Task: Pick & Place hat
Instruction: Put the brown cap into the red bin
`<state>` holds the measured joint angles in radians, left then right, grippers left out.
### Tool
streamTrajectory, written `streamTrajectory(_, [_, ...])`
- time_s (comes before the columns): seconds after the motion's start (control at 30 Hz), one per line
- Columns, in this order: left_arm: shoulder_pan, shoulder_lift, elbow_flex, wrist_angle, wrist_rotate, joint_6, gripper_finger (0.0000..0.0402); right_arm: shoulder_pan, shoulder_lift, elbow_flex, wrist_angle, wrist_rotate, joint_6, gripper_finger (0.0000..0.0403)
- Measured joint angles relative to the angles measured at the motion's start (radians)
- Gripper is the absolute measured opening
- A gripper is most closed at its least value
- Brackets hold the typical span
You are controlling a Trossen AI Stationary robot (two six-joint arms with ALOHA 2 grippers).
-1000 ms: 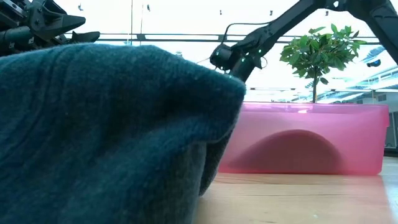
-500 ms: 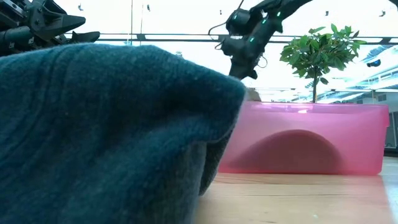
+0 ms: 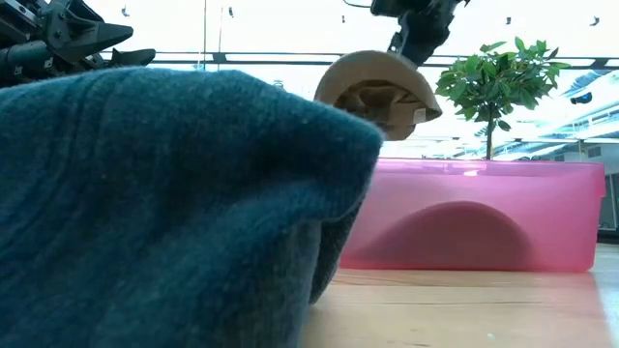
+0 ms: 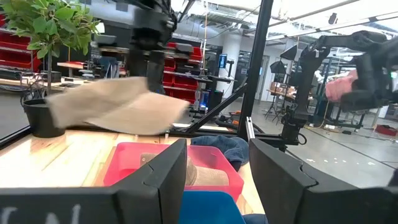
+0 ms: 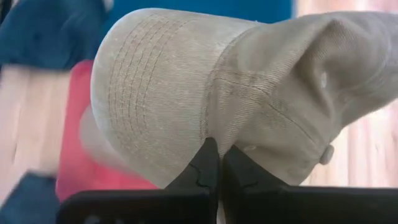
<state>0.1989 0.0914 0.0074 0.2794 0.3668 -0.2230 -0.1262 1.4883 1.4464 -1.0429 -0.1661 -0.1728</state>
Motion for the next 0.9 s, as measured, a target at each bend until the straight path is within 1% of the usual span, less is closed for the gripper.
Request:
streamTrajectory(0.1, [0.000,0.000,0.000,0.000,0.000,0.000,0.0177,0.062,0.000,0.000,-0.016,0.013,-0.076,0.0000])
streamTrajectory(0.23, [0.000,0.000,0.000,0.000,0.000,0.000,0.0177,0.129,0.000,-0.002,-0.018,0.109,-0.147,0.0000])
streamTrajectory(0.4, [0.000,0.000,0.000,0.000,0.000,0.000,0.0177,0.181,0.000,-0.003,-0.081,0.130,-0.175,0.0000])
streamTrajectory(0.63, [0.000,0.000,0.000,0.000,0.000,0.000,0.0177,0.284,-0.001,-0.018,-0.054,0.237,-0.100,0.0000])
streamTrajectory(0.73, [0.000,0.000,0.000,0.000,0.000,0.000,0.0177,0.331,0.000,-0.083,0.006,0.260,-0.052,0.0000])
streamTrajectory(0.9, [0.000,0.000,0.000,0.000,0.000,0.000,0.0177,0.410,0.000,-0.206,0.107,0.263,0.039,0.0000])
